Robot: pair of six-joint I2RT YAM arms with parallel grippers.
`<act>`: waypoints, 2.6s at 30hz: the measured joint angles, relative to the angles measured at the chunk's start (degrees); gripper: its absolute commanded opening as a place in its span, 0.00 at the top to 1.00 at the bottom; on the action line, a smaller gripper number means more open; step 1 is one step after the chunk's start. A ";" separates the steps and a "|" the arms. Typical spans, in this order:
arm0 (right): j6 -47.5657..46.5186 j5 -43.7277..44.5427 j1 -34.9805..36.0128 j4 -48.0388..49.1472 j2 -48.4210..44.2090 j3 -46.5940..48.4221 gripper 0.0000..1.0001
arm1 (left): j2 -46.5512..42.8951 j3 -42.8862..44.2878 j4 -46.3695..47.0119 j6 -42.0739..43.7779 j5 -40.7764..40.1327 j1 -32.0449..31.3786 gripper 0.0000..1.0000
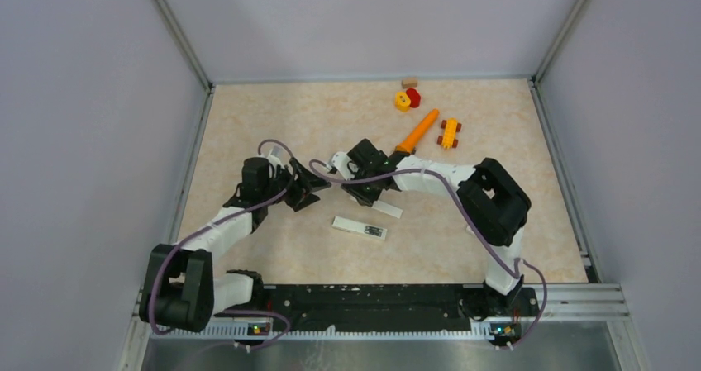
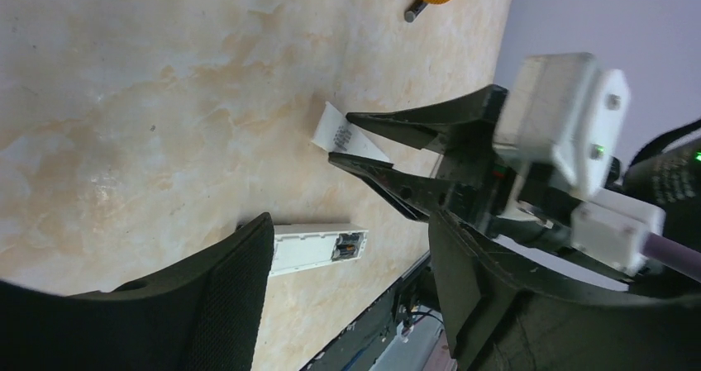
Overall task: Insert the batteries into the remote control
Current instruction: Pick up the battery cover at the center of the board.
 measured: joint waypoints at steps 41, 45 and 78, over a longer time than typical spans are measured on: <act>1.84 -13.40 -0.52 5.25 -9.20 -4.09 0.69 | 15.50 3.78 12.85 -6.69 3.28 -8.31 0.84; 2.71 -13.27 -0.52 5.40 -9.53 -4.09 0.69 | 14.88 3.48 12.87 -6.82 3.17 -8.28 1.00; 73.77 -7.34 -12.59 33.05 -50.05 -43.50 0.22 | -0.28 5.33 11.19 -9.03 13.40 2.16 1.00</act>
